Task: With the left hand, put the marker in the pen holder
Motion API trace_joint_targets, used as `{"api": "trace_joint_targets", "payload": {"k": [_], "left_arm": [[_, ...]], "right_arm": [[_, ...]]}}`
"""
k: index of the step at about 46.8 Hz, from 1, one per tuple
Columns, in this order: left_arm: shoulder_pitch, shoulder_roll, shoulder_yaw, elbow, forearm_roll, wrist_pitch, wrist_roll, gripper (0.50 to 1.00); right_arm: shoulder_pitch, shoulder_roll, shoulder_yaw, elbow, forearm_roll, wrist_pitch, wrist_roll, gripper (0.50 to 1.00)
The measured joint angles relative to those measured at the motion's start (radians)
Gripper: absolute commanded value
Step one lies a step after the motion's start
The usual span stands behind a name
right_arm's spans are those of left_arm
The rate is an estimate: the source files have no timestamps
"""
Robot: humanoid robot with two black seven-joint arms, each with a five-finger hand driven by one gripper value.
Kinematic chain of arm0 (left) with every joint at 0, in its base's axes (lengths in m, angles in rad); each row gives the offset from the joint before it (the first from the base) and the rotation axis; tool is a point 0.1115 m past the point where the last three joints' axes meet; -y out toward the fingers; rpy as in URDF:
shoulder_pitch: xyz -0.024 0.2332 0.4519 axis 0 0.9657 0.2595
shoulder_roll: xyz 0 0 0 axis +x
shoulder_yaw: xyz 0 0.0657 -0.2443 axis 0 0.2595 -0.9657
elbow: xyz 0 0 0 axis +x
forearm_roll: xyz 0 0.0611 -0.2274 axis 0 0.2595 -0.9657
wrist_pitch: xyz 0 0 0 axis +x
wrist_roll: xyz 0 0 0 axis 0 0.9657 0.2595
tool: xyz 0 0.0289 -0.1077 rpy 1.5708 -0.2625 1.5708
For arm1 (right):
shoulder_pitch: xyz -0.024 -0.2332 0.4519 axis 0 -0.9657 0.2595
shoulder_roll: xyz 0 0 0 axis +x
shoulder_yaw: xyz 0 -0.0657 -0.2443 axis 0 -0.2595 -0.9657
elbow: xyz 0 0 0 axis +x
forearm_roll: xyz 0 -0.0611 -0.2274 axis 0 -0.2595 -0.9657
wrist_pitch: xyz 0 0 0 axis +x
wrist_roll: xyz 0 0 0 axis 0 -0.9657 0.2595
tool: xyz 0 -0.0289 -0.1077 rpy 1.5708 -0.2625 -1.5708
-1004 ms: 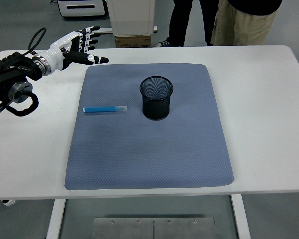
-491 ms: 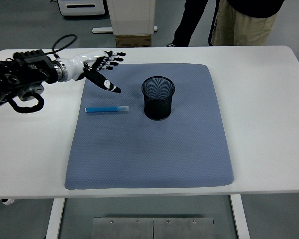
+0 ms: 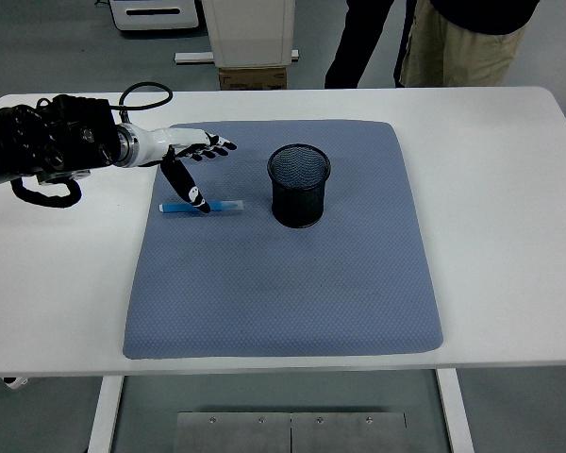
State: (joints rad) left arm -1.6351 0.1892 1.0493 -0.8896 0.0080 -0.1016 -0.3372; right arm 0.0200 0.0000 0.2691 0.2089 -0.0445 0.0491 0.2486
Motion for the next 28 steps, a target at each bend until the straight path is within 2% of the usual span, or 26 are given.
{"api": "trace_joint_targets", "payload": {"k": [18, 25, 28], "left_arm": [[-0.051, -0.028, 0.061, -0.008, 0.134, -0.009, 0.000, 1.000], [-0.050, -0.036, 0.062, -0.009, 0.148, -0.079, -0.010, 1.000], [-0.050, -0.040, 0.061, -0.008, 0.146, -0.090, -0.012, 1.000]], "right_arm": [[0.000, 0.000, 0.000, 0.000, 0.000, 0.000, 0.000, 1.000], [0.000, 0.000, 0.000, 0.000, 0.000, 0.000, 0.000, 1.000], [0.000, 0.000, 0.000, 0.000, 0.000, 0.000, 0.000, 1.000]]}}
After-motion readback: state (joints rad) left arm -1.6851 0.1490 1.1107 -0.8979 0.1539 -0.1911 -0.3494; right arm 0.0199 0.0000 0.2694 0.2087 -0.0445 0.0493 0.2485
